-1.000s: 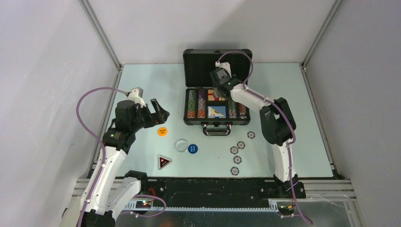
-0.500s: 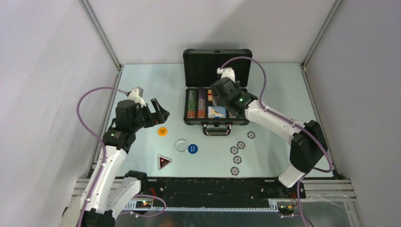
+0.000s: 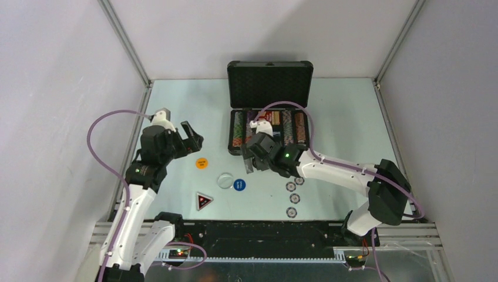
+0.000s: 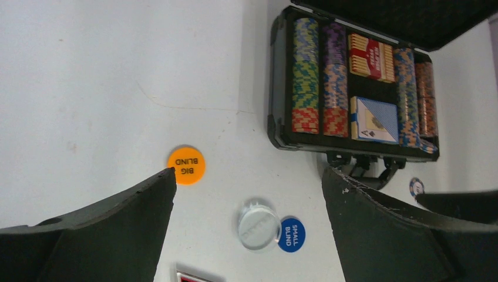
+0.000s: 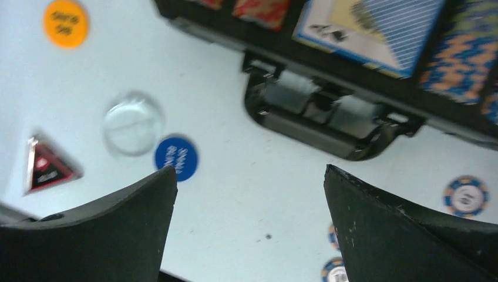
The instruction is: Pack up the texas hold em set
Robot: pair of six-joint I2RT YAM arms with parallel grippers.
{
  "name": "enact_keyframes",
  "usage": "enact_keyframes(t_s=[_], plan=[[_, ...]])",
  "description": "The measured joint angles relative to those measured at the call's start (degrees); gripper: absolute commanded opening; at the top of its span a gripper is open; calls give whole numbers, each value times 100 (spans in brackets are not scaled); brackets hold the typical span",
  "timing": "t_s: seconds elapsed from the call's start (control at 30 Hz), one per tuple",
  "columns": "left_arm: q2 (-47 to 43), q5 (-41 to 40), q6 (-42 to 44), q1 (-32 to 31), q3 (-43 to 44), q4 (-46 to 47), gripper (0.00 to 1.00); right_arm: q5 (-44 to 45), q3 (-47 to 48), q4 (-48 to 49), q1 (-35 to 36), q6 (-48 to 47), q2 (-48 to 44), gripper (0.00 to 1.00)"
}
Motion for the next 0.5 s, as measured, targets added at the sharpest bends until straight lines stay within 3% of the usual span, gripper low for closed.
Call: enact_keyframes(t_s=[0.27,0.5], plan=[[-181,-833,11,4,0,-267,98,-605,33,317,560,549,234,99],[-431,-1311,0,11,0,-400,98,-1047,824,284,935,660,1512,99]])
